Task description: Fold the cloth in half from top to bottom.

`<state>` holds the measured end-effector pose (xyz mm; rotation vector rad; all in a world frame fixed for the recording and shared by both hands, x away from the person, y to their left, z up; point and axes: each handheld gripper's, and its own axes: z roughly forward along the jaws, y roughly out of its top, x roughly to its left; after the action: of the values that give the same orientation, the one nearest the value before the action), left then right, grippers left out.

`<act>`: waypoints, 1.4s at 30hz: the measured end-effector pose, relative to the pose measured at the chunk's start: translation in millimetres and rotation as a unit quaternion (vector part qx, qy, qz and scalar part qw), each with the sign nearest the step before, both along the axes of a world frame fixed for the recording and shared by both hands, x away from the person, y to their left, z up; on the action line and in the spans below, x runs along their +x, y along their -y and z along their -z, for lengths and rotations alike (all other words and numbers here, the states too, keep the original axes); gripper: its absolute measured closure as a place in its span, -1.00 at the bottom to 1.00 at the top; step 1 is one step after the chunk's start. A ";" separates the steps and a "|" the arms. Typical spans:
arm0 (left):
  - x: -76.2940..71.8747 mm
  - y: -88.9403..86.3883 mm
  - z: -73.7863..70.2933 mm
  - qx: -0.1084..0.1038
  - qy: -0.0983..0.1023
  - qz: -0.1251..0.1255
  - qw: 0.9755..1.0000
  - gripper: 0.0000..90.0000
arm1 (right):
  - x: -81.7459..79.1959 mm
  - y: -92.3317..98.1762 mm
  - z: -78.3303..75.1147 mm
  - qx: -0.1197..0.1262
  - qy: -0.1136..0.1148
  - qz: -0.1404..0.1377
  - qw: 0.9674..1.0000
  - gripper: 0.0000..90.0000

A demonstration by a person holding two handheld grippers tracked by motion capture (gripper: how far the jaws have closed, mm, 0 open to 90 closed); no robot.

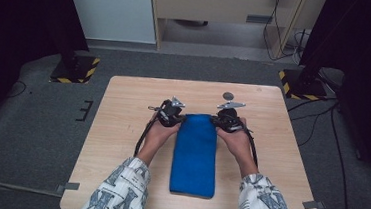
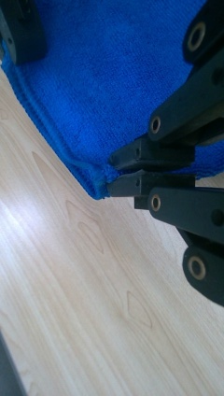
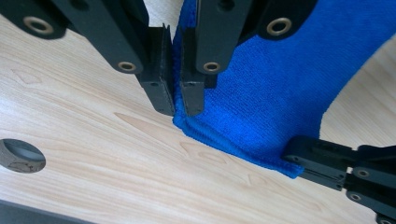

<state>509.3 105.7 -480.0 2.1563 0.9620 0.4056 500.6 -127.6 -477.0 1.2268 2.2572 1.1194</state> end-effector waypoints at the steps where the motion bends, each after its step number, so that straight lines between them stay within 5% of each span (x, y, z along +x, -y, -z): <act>1: -0.6 -0.3 -2.2 -0.004 -0.001 -0.001 1.000 0.93 | -1.7 0.5 -1.0 0.000 0.001 0.000 1.000 0.89; 13: -6.3 -0.9 -18.5 -0.014 0.008 0.001 1.000 0.93 | -7.9 2.0 -18.3 -0.001 0.010 0.002 1.000 0.89; 24: 1.7 -1.5 -35.5 -0.013 0.031 -0.008 0.999 0.93 | 0.2 -5.6 -38.9 -0.045 0.029 -0.015 0.998 0.89; 31: 1.0 -3.7 -37.8 -0.020 0.034 -0.008 0.999 0.94 | 4.9 -5.1 -42.2 -0.030 0.038 -0.009 0.999 0.89; 42: -13.8 -6.2 -47.9 -0.024 0.046 -0.006 0.999 0.94 | -10.3 -2.4 -39.7 -0.010 0.041 -0.005 0.999 0.89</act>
<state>495.5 111.9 -432.1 2.0707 0.9251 0.4790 490.3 -125.2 -437.3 1.1419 2.2102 1.1274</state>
